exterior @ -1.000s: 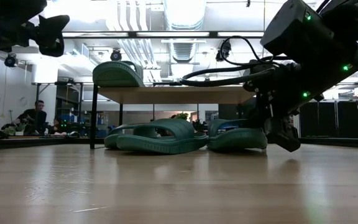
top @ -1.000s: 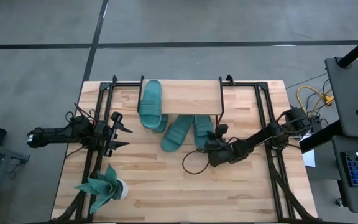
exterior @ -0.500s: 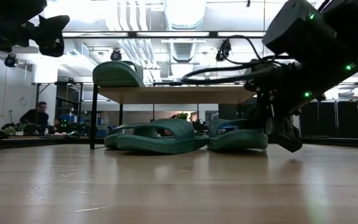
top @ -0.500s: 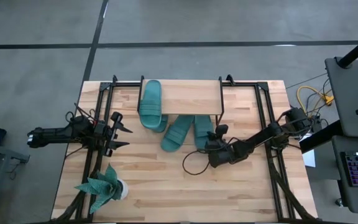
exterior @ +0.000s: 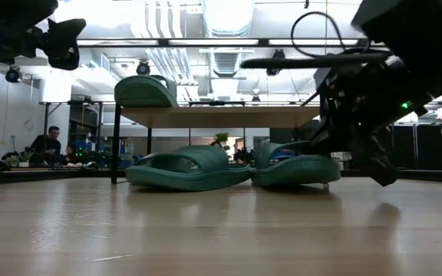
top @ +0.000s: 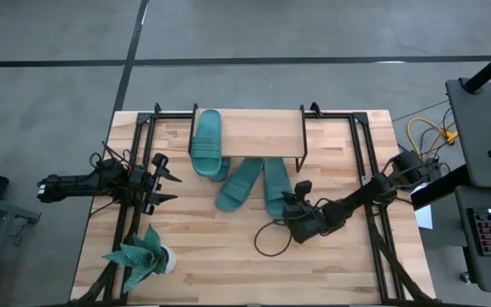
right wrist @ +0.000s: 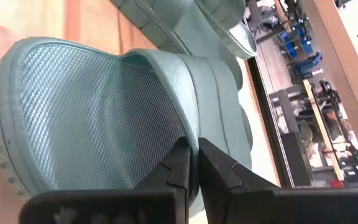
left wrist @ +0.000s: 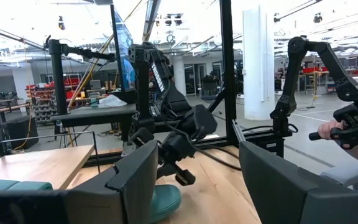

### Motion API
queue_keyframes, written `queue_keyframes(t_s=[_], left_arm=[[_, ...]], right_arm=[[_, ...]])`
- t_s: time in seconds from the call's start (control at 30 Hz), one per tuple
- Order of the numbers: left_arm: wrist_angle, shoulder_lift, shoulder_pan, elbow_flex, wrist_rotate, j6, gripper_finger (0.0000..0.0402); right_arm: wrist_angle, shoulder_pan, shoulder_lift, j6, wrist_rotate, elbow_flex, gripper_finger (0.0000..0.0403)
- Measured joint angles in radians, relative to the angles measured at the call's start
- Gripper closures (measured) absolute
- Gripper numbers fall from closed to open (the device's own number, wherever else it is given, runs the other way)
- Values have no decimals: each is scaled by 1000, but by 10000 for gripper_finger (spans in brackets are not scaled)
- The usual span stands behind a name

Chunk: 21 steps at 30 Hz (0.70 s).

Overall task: Pick and place slides into the shelf
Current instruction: Put the blue slipper on the shelf

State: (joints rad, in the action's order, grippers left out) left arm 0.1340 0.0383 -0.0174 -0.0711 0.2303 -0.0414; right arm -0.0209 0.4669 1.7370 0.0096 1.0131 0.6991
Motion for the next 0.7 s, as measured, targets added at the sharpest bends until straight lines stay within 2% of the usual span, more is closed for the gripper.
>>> queue_keyframes(t_s=[0.33,0.7], left_arm=[[12,0,0,6,0,0,191],[23,0,0,12,0,0,191]], right_arm=[[-46,66,0,116,3,0,390],[-49,121,0,155,31,0,390]])
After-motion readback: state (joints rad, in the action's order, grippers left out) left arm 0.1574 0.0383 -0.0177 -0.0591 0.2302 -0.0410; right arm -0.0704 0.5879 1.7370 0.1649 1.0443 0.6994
